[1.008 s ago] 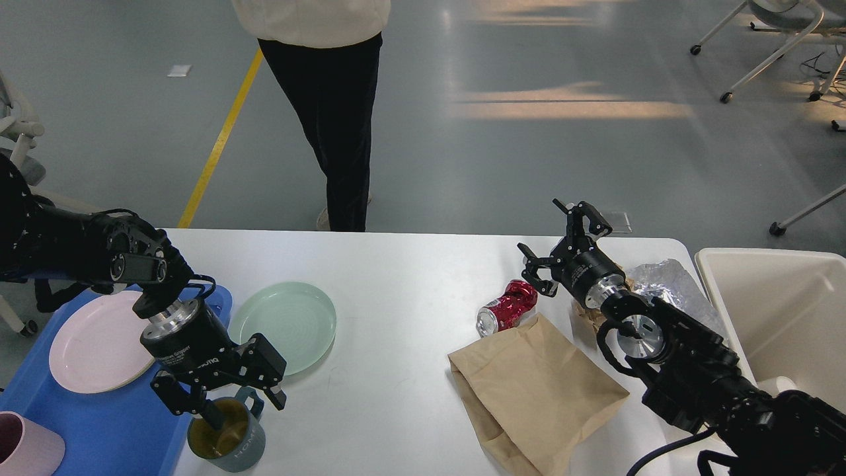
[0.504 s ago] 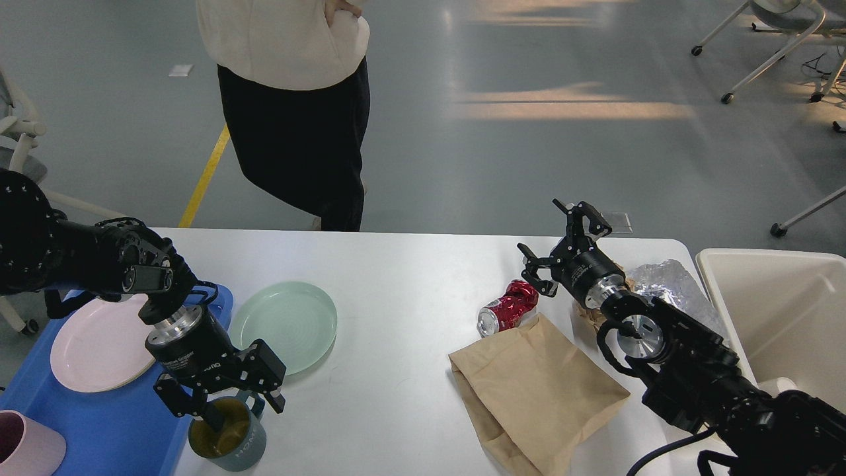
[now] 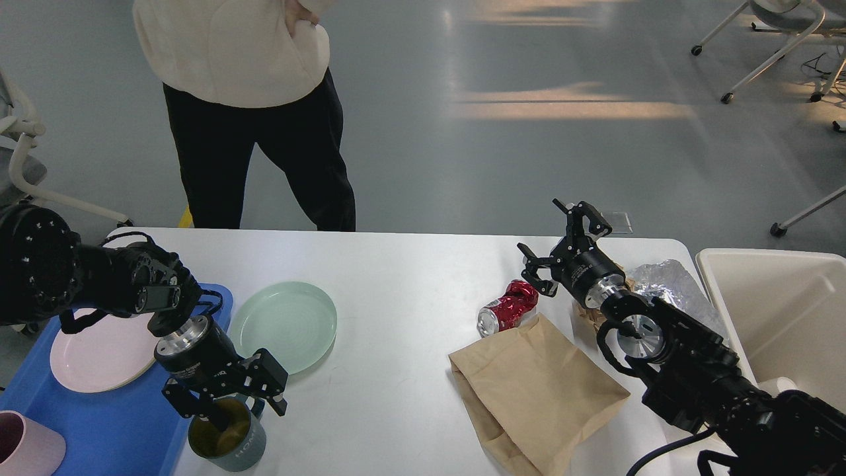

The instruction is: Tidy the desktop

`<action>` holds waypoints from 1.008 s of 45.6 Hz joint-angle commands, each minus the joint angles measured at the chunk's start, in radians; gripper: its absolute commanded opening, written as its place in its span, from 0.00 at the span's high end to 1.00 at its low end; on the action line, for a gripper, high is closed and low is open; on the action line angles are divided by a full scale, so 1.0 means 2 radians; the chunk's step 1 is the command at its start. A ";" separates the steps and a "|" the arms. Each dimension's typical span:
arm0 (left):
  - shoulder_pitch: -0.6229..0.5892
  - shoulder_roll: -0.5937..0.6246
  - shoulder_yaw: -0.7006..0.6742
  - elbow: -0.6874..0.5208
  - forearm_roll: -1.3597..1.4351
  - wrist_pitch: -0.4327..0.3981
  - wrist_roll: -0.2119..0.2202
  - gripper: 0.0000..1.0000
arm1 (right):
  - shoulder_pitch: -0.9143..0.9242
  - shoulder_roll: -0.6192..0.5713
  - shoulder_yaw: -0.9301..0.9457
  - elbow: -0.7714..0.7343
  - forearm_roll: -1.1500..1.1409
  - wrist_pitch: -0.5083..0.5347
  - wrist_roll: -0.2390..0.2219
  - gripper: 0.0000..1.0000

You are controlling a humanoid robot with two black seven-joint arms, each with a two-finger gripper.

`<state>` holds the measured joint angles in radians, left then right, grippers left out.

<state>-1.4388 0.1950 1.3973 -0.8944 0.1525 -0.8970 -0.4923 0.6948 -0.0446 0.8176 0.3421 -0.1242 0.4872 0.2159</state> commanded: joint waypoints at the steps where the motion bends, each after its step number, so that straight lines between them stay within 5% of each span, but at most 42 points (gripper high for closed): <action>1: 0.001 0.000 0.000 0.000 0.000 0.004 0.000 0.04 | 0.000 0.000 0.000 0.000 0.000 0.000 0.000 0.00; 14: 0.018 -0.002 -0.004 0.000 0.000 0.045 0.001 0.14 | 0.000 0.000 0.000 0.000 0.000 0.000 0.000 0.00; 30: 0.021 -0.005 -0.005 0.000 -0.003 0.044 0.010 0.58 | 0.000 0.000 0.000 0.000 0.000 0.000 -0.001 0.00; 41: 0.021 -0.005 -0.001 0.000 -0.003 0.004 0.017 1.00 | -0.001 0.000 0.000 0.000 0.000 0.000 0.000 0.00; 46: 0.021 -0.004 0.001 0.000 -0.006 -0.002 0.017 1.00 | 0.000 0.000 0.000 0.000 0.000 0.000 0.000 0.00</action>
<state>-1.3955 0.1829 1.3927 -0.8954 0.1437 -0.8848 -0.4612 0.6948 -0.0445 0.8176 0.3421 -0.1242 0.4878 0.2156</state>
